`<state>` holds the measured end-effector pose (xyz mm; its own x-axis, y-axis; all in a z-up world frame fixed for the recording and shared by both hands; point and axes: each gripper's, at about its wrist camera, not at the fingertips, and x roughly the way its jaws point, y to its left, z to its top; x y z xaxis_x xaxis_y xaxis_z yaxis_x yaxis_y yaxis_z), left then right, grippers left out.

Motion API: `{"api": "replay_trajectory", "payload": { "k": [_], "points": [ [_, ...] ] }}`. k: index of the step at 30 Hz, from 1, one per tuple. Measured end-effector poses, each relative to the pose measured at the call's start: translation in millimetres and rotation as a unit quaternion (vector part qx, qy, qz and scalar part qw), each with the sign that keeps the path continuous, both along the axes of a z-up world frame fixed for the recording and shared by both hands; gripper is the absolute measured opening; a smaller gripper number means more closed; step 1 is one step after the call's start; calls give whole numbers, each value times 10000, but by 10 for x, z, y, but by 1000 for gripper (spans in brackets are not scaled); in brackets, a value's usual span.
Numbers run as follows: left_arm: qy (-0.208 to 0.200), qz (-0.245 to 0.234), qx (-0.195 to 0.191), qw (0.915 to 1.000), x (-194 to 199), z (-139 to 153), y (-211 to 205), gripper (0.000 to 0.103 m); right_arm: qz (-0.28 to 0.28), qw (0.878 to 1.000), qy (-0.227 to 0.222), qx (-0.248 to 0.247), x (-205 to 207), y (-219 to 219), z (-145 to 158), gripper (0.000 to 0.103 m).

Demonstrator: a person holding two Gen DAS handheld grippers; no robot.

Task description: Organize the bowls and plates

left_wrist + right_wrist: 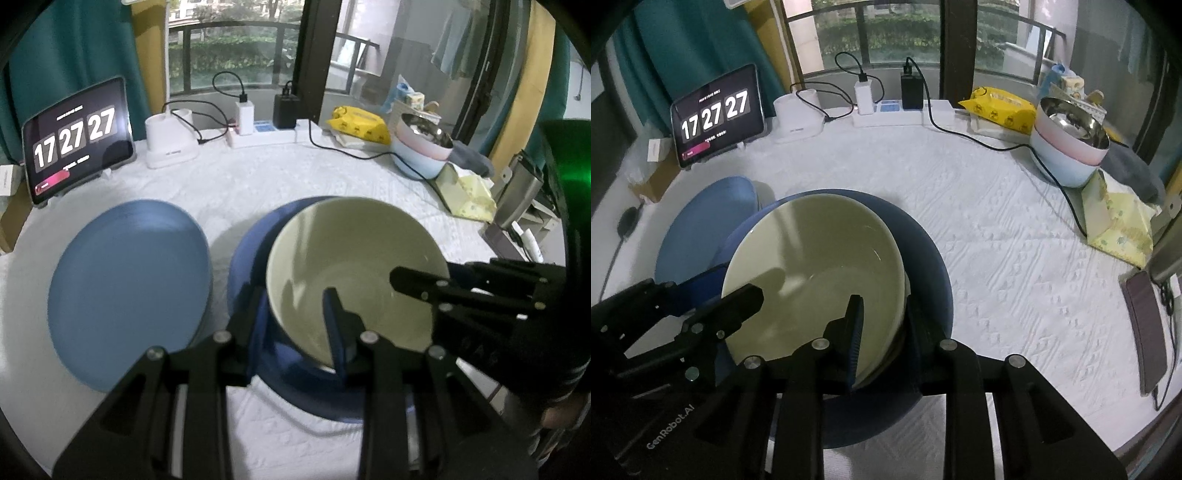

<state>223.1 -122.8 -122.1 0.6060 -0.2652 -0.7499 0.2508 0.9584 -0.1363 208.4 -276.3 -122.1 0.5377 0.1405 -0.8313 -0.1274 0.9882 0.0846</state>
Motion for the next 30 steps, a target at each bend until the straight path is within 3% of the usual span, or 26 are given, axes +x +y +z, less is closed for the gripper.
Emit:
{"api": "replay_trajectory", "payload": {
  "k": [16,18,20,28,30],
  "points": [
    [-705,87,69,9974,-248,367,153,34,-185,9987,-483,-43,-224,-147,271,34],
    [-729,138,75,9972,-251,378,195,42,-200,9982,-572,-24,-261,-186,318,34],
    [-744,202,-21,9970,-250,389,272,47,-222,9972,-719,-17,-306,-230,374,37],
    [-880,335,-137,9955,-258,354,449,47,-351,9913,-1271,32,-395,-490,469,58],
    [-893,304,-155,9954,-265,316,471,47,-383,9903,-1336,34,-421,-548,445,59]
  ]
}}
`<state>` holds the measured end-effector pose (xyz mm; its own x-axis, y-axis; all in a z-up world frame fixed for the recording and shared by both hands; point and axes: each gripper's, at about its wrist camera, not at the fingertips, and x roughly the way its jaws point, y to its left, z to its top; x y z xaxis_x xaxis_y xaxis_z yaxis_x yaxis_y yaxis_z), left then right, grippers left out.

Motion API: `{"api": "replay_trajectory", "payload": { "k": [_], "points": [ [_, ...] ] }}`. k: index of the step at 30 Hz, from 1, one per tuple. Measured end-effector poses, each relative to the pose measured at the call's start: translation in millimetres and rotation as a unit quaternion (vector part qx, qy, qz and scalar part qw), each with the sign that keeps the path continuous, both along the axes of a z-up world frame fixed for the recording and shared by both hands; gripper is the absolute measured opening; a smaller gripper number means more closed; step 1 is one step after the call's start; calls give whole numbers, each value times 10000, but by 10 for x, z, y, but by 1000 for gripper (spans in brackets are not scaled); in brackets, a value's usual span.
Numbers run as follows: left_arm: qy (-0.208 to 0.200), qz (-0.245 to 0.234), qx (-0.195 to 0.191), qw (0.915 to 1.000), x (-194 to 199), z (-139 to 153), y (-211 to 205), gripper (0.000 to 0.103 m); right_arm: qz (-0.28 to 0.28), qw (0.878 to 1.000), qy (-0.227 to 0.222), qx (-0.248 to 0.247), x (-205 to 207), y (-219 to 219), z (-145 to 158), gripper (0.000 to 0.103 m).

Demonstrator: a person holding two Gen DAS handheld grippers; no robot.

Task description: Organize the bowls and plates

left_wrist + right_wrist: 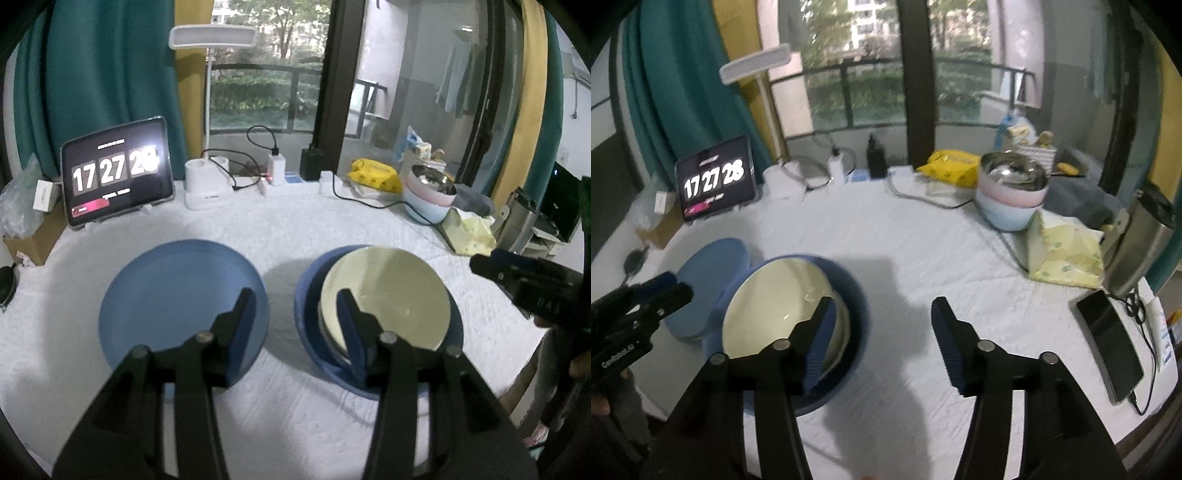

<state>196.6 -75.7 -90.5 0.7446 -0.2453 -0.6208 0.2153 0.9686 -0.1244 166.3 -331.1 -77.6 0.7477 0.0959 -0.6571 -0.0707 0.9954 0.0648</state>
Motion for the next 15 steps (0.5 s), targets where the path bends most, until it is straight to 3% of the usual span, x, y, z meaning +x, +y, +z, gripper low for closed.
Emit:
{"api": "replay_trajectory", "payload": {
  "k": [15],
  "points": [
    [472,-110,394,9980,116,-364,-91,47,54,9956,686,635,142,-75,-396,58]
  ]
}}
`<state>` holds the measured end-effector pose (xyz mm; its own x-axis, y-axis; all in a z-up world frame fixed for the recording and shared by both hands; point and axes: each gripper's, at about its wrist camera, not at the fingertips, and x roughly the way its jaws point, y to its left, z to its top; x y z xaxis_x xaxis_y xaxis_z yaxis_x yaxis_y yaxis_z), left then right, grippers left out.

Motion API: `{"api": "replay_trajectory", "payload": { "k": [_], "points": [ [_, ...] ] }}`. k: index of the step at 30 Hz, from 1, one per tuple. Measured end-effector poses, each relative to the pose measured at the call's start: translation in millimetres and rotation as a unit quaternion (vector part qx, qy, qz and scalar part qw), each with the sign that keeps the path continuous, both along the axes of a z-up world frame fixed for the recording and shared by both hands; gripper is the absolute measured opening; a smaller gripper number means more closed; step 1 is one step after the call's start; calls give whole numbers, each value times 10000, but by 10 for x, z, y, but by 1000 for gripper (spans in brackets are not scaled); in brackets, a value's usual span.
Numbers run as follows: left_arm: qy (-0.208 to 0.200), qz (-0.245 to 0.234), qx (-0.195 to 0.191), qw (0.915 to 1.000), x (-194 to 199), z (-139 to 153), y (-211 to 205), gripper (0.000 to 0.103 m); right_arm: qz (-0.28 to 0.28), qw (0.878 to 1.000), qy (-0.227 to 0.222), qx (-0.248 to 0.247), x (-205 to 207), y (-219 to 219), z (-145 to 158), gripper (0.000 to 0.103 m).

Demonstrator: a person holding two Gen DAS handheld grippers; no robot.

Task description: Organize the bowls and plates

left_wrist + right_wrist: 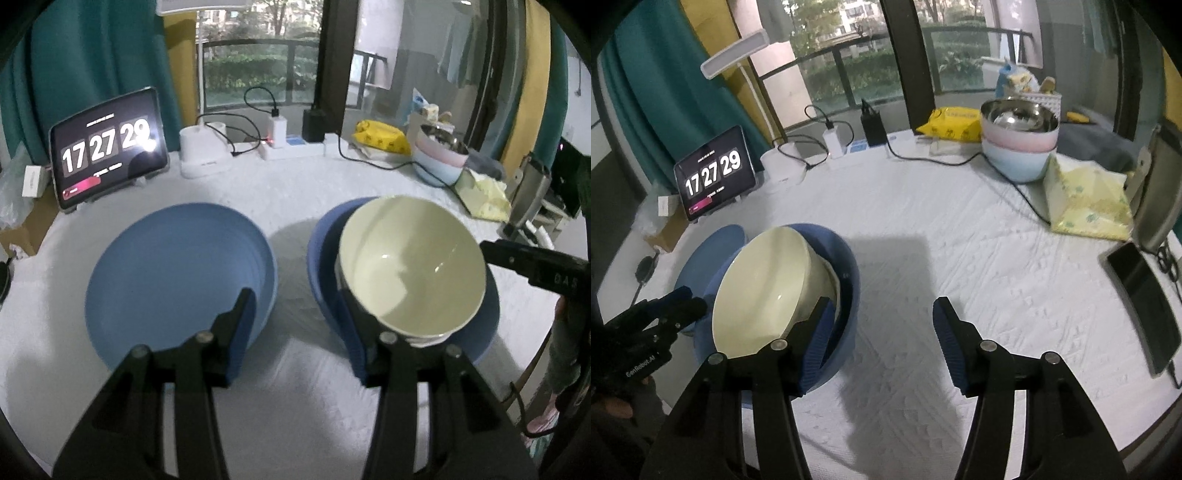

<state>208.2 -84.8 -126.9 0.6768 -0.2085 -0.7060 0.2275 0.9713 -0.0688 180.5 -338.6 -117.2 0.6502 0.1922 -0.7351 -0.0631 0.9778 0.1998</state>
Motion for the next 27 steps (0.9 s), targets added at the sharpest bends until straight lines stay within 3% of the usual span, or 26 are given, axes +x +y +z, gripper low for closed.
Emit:
{"api": "replay_trajectory", "payload": {
  "k": [8,13,16,20,23,27],
  "points": [
    [52,17,473,9989,106,-45,-146,47,9,9996,268,-99,113,62,-150,58],
    [35,37,516,9987,164,-85,-153,46,-183,9994,209,-212,137,99,-193,58],
    [3,-26,414,9991,168,-89,-147,43,-329,9990,237,-170,158,91,-235,58],
    [-8,-135,196,9997,148,-94,-150,27,-276,9992,265,-80,183,89,-250,56],
    [-84,-204,160,9996,128,-77,-202,16,-251,9990,334,161,183,92,-257,41],
    [-157,-193,93,9996,112,-73,-199,15,-162,9996,239,53,159,233,-228,16]
  ]
}}
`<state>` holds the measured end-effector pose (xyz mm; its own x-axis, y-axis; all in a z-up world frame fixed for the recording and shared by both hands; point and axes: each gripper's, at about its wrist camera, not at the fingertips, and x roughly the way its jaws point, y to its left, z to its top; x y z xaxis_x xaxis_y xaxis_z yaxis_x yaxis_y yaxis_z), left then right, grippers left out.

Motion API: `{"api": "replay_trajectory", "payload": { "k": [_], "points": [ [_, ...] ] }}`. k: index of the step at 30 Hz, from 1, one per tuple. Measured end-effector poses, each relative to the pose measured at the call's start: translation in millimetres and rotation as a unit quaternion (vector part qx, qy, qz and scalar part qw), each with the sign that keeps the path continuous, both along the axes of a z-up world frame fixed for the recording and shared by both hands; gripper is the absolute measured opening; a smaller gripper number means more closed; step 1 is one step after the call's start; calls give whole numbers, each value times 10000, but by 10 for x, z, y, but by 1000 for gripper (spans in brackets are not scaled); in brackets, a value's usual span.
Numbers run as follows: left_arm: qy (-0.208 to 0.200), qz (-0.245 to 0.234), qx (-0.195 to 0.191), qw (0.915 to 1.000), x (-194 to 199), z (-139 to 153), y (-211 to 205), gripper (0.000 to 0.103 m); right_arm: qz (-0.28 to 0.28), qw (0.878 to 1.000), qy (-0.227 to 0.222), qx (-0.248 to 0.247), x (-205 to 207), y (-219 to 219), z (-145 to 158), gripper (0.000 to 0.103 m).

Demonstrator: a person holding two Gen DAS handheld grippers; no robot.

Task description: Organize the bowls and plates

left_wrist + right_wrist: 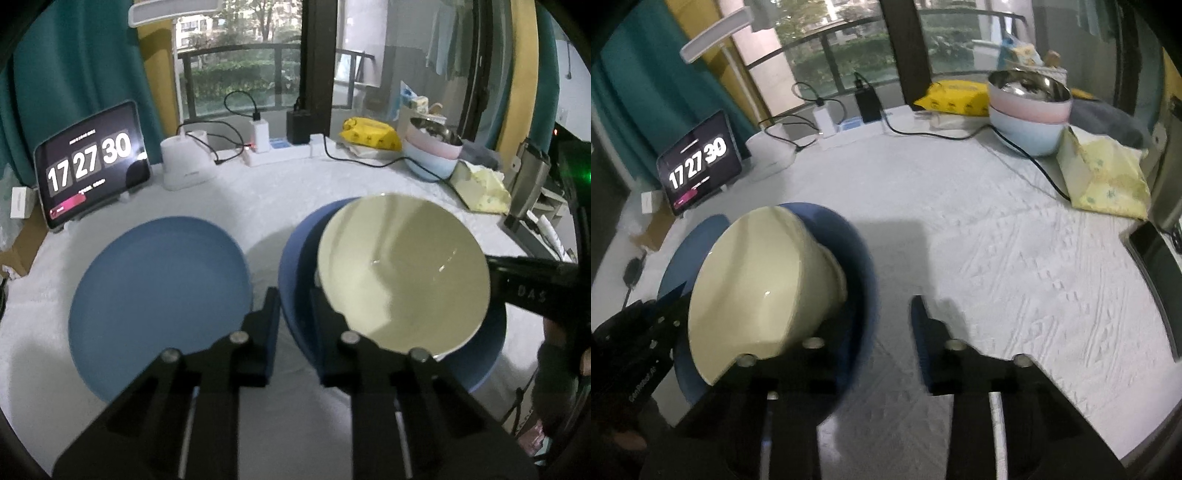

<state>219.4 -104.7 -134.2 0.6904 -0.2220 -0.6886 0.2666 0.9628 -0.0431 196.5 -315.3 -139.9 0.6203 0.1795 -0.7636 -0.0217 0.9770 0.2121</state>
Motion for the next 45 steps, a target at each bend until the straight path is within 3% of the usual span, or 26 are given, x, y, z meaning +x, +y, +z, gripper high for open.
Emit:
{"api": "replay_trajectory", "payload": {
  "k": [1,21,45],
  "points": [
    [2,2,-33,10000,3,0,5,15,-6,10000,-11,-1,-2,40,2,11],
    [63,-13,-270,9996,-38,38,16,13,-266,9995,-35,148,-57,-16,82,10],
    [-397,166,-474,9979,-98,434,251,13,-94,9977,-674,25,-17,190,613,10]
  ]
}}
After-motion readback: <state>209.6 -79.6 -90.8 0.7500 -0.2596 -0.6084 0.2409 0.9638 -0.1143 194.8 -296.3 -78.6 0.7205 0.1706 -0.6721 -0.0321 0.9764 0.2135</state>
